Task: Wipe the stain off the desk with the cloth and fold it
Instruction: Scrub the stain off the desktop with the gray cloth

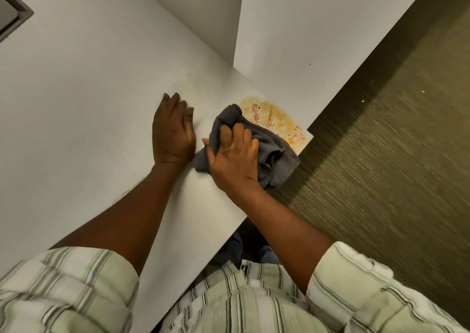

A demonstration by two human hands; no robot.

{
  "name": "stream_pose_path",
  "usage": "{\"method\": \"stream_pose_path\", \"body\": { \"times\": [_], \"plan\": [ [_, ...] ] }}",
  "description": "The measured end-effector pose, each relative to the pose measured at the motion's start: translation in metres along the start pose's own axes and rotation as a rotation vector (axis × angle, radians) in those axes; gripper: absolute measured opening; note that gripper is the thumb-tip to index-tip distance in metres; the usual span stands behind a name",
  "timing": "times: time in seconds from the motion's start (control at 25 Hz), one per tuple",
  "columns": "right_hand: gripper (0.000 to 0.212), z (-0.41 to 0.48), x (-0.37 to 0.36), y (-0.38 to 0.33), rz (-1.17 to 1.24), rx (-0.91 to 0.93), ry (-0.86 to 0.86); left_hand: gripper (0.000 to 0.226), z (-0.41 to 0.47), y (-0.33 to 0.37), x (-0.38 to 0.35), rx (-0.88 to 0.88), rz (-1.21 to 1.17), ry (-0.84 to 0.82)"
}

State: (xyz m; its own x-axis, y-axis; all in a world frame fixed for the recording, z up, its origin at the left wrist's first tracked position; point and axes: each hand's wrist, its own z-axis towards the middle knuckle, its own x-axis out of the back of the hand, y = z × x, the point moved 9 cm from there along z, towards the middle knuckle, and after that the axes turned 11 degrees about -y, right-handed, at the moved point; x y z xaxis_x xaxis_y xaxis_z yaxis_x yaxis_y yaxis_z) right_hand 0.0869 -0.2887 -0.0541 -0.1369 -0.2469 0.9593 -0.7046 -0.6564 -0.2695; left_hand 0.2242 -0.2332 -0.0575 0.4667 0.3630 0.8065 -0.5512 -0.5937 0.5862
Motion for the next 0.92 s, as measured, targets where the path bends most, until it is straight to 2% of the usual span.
{"method": "stream_pose_path", "body": {
  "times": [0.16,0.32,0.4,0.56,0.64,0.8,0.92],
  "plan": [
    [0.054,-0.057,-0.013,0.002,-0.039,0.159,-0.09,0.036,-0.001,0.003,0.0,-0.039,-0.004,0.012],
    [0.045,-0.07,-0.021,-0.002,-0.121,0.244,-0.14,0.036,0.0,0.0,0.001,-0.029,-0.029,0.037],
    [0.041,-0.046,-0.019,-0.009,-0.154,0.17,-0.101,0.035,-0.001,-0.003,0.004,-0.021,-0.086,0.074],
    [0.041,0.003,-0.011,-0.003,-0.098,-0.135,-0.067,0.035,-0.001,-0.007,0.005,0.011,-0.131,0.11],
    [0.047,-0.015,-0.014,-0.004,-0.077,-0.159,-0.051,0.035,-0.002,-0.006,0.004,0.01,-0.12,0.109],
    [0.069,-0.085,-0.03,-0.013,-0.049,0.05,-0.178,0.031,0.0,-0.007,0.003,-0.021,-0.104,0.098],
    [0.07,-0.075,-0.027,-0.01,-0.076,0.184,-0.166,0.031,-0.001,-0.004,0.004,-0.02,-0.108,0.103]
  ]
}}
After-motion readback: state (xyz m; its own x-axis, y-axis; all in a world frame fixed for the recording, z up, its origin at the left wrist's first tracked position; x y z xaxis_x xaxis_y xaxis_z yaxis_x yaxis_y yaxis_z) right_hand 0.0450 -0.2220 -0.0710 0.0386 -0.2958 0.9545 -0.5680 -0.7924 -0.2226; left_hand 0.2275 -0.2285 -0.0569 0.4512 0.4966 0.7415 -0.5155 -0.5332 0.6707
